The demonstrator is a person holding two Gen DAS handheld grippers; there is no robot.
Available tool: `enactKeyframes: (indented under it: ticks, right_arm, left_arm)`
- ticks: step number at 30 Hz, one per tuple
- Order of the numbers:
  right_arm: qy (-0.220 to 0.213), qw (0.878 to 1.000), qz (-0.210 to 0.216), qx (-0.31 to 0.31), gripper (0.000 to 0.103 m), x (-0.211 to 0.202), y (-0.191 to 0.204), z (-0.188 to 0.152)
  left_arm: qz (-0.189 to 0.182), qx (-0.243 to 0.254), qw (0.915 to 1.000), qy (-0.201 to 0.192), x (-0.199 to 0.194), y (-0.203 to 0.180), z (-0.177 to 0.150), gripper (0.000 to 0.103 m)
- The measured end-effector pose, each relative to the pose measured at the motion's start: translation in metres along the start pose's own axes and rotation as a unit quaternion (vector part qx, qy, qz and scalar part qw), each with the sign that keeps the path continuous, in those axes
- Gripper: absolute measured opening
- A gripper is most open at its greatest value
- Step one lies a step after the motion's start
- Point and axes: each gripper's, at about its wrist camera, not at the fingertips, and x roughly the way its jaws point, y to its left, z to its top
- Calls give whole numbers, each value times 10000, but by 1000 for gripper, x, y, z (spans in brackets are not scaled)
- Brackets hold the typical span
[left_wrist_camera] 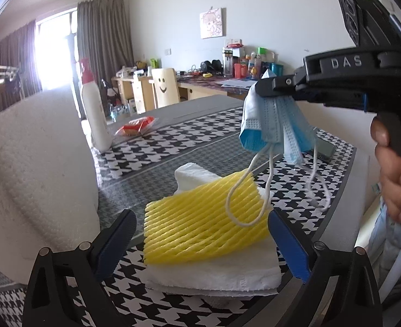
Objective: Organize soft objects
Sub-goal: 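Lift the blue face mask up off the yellow foam net with the right gripper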
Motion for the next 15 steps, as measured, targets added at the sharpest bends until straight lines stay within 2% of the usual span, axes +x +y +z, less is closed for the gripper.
enactKeyframes:
  ticks: [8,15]
  right_arm:
    - [-24,9999,-125,36,18,-4,-7,-5]
    - [-5,9997,-183,140,18,-11,-16,-14]
  left_arm:
    - [-165,95,9998,109,7,-7,3,94]
    - [-414,19,9978,513,21,-8,-2,67]
